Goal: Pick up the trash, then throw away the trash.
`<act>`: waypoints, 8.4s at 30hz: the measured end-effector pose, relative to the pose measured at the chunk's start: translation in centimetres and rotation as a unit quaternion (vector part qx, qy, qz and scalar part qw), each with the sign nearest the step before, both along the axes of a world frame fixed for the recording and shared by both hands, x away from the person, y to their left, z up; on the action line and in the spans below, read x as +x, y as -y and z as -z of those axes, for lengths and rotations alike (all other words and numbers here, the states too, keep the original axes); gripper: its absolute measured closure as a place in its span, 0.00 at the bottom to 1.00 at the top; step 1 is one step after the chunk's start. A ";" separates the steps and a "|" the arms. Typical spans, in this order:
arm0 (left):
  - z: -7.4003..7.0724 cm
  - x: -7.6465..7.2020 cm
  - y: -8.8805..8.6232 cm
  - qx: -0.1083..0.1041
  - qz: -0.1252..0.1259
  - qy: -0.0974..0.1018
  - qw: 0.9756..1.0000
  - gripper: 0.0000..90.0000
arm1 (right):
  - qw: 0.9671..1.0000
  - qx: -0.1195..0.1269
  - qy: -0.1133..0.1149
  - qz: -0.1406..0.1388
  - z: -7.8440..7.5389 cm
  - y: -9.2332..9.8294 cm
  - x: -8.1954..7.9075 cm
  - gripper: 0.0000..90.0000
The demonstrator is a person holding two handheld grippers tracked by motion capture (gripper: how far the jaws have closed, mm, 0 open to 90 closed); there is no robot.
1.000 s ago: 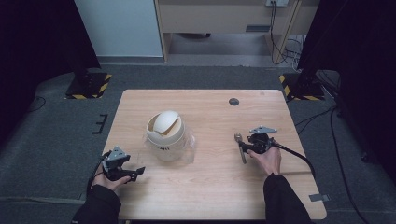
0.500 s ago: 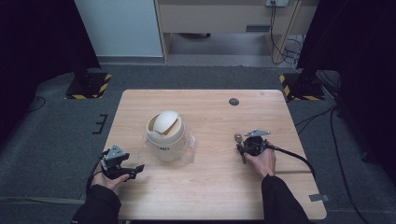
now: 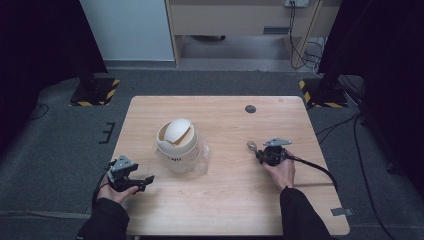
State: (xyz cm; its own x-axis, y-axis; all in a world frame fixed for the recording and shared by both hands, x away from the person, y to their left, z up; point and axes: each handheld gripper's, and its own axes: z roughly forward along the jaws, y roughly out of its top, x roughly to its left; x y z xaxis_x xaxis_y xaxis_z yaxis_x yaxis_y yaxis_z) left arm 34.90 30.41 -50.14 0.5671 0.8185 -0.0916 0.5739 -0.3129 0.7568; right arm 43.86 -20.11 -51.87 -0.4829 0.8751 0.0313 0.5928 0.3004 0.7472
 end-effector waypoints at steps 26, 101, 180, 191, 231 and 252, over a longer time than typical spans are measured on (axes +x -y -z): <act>-2.2 -1.0 0.1 -0.050 -0.008 0.057 0.997 0.18 | 0.982 0.129 0.137 -0.031 -7.4 2.4 -3.1 0.89; -13.3 2.1 21.7 -0.236 0.095 0.185 0.949 0.43 | 0.943 0.179 0.226 -0.168 -13.4 -2.9 -8.7 0.89; -18.7 0.3 9.0 -0.245 0.047 0.272 0.929 0.91 | 1.000 0.022 0.017 -0.004 0.0 4.3 -3.8 0.31; -20.1 0.6 5.7 -0.235 0.013 0.297 0.925 0.91 | 1.000 -0.024 -0.014 -0.001 1.5 4.8 -3.5 0.25; -14.2 5.8 3.6 -0.165 -0.062 0.273 0.946 0.92 | 1.000 -0.017 -0.004 0.005 1.9 4.8 -3.6 0.16; -10.2 6.9 4.5 -0.188 -0.058 0.223 0.955 0.74 | 1.000 -0.016 -0.005 0.001 2.0 4.8 -3.5 0.15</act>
